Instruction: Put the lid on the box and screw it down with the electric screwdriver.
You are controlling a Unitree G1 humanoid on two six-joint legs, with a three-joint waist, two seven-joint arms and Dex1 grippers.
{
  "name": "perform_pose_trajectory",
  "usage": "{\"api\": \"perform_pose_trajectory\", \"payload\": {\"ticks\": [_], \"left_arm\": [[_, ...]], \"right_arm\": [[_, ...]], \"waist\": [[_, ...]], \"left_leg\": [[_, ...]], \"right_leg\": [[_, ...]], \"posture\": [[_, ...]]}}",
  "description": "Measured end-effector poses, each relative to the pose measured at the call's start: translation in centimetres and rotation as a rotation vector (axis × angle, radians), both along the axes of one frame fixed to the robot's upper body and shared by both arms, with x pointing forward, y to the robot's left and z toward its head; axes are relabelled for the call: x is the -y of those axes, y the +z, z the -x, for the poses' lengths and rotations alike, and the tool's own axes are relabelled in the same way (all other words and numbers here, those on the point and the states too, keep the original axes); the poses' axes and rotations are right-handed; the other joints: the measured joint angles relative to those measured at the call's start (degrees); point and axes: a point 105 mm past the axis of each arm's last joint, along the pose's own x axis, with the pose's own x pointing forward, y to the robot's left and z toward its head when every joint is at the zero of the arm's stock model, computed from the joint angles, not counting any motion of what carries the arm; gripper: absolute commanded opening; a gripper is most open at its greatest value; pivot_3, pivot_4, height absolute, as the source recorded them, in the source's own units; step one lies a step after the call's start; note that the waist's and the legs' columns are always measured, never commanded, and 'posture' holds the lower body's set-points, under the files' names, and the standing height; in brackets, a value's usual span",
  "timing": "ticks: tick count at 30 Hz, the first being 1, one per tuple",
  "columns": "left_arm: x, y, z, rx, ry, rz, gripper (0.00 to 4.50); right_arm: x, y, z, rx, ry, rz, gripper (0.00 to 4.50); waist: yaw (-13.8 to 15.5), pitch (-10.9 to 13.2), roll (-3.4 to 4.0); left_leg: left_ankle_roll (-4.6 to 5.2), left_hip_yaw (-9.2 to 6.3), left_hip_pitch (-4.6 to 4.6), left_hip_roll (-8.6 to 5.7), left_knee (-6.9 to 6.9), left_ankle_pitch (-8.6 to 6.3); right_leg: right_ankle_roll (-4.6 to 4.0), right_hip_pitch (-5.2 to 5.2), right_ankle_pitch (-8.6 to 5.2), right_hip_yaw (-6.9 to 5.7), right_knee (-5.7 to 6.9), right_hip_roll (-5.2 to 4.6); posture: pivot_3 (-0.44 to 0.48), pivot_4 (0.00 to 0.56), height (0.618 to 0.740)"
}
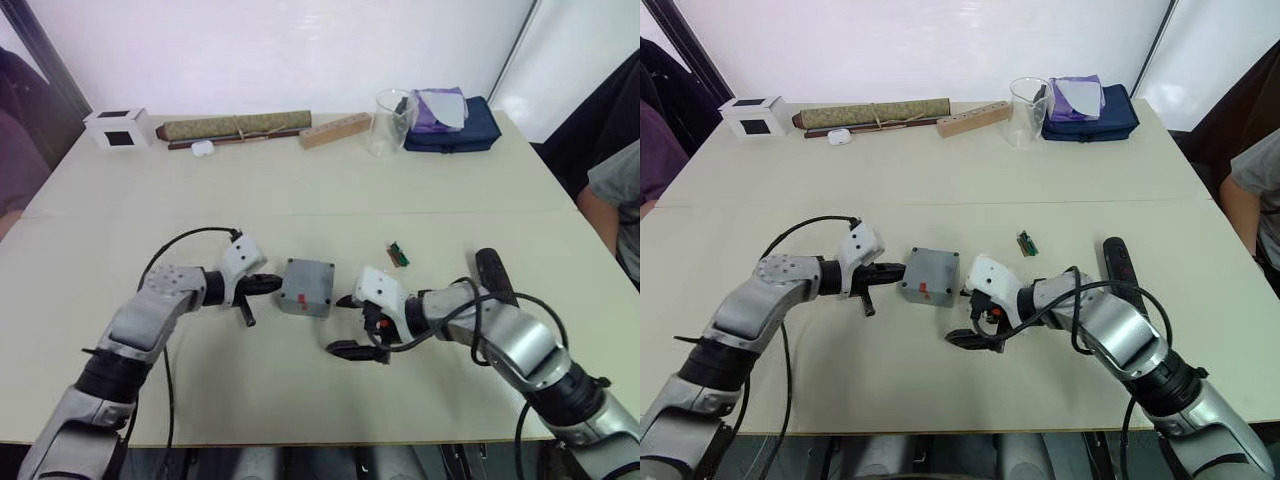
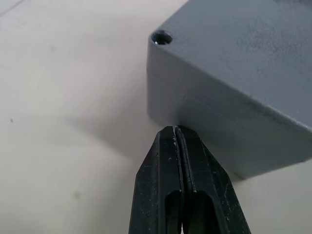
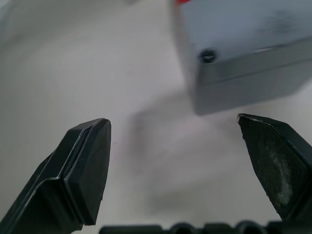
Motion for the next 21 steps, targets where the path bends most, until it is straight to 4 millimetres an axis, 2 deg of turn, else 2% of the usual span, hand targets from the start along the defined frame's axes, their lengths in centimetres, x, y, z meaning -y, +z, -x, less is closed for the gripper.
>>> {"api": "perform_pose_trajectory", "payload": {"ticks": [5, 10, 12, 14, 16, 18, 21], "left_arm": [[0.8, 0.2, -0.6, 0.020, -0.047, 0.003, 0.00], [0.7, -0.1, -0.8, 0.020, -0.062, -0.007, 0.00], [0.4, -0.2, -0.8, 0.026, -0.059, -0.020, 0.00], [-1.1, -0.4, -0.7, 0.018, -0.030, -0.059, 0.00], [-3.1, -1.2, 0.6, -0.039, 0.001, -0.091, 0.00], [-3.0, -1.4, 1.8, -0.070, -0.009, -0.077, 0.00], [-1.9, -1.8, 3.4, -0.117, -0.052, -0.043, 0.00]], "right_arm": [[-0.6, -0.1, 1.0, -0.030, 0.055, 0.006, 4.49], [-0.8, 0.3, 1.6, -0.040, 0.069, 0.000, 4.49], [0.1, 1.0, 1.7, -0.016, 0.061, 0.012, 4.49], [2.0, 2.0, 1.0, 0.040, 0.025, 0.053, 4.49], [4.2, 2.9, -0.7, 0.123, -0.044, 0.104, 4.49], [5.2, 3.0, -2.4, 0.164, -0.093, 0.118, 4.49], [4.9, 2.6, -4.0, 0.201, -0.087, 0.118, 4.49]], "waist": [[-0.1, 0.0, -0.01], [-0.1, 0.0, -0.01], [-0.1, 0.0, 0.00], [-0.1, 0.0, -0.01], [-0.5, 0.0, -0.02], [-0.5, 0.0, -0.02], [-0.4, 0.0, -0.02]], "left_leg": [[0.00, -0.02, 0.00, 0.00, 0.00, 0.00], [0.00, -0.03, 0.01, 0.00, 0.00, 0.00], [0.00, -0.02, 0.01, 0.00, 0.00, 0.00], [0.00, -0.02, 0.01, 0.00, 0.00, 0.00], [0.01, 0.05, 0.11, 0.04, -0.03, -0.01], [0.01, 0.05, 0.14, 0.08, -0.05, -0.01], [0.01, 0.04, 0.15, 0.08, -0.05, -0.01]], "right_leg": [[0.00, -0.01, 0.00, -0.01, 0.01, 0.01], [0.00, -0.01, 0.00, -0.01, 0.03, 0.01], [0.00, -0.01, 0.00, 0.00, 0.02, 0.00], [0.00, 0.00, 0.00, 0.00, 0.01, -0.01], [0.00, 0.01, -0.01, 0.02, 0.02, 0.00], [-0.01, 0.02, -0.01, 0.02, 0.03, 0.04], [-0.01, 0.02, -0.01, 0.02, 0.07, 0.05]], "posture": [[0.000, 0.150, 0.740], [0.000, 0.150, 0.740], [0.000, 0.150, 0.740], [0.000, 0.150, 0.740], [0.000, 0.150, 0.740], [0.000, 0.150, 0.740], [0.000, 0.150, 0.740]]}}
